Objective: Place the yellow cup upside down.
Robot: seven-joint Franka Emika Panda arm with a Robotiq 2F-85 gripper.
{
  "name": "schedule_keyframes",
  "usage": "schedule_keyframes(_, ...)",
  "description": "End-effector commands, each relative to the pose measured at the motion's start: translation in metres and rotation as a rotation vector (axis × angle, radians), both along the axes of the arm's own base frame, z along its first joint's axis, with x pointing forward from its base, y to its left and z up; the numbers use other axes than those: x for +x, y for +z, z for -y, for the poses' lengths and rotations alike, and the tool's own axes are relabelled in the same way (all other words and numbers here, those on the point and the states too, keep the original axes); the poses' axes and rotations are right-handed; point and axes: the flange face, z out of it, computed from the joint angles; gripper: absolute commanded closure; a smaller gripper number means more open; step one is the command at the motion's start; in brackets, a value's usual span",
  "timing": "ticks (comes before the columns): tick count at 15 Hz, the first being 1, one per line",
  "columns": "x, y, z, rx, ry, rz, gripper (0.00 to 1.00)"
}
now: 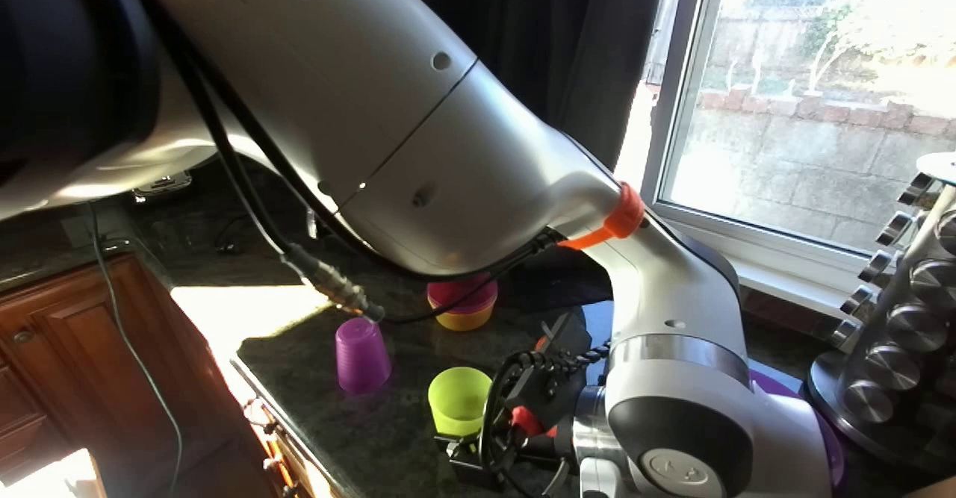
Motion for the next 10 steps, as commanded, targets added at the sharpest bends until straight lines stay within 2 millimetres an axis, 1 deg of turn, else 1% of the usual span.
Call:
schedule_keyframes(1,0.006,0.009,0.000,0.009,-0.026,0.014,0.51)
schedule_keyframes(3,0.008,0.021,-0.005,-0.019,-0.043,0.025,0.51)
schedule_keyframes(6,0.007,0.048,-0.016,-0.105,-0.052,0.056,0.51)
schedule_keyframes(8,0.006,0.070,-0.026,-0.214,-0.076,0.092,0.51)
schedule_keyframes(10,0.006,0.087,-0.037,-0.315,-0.081,0.141,0.51)
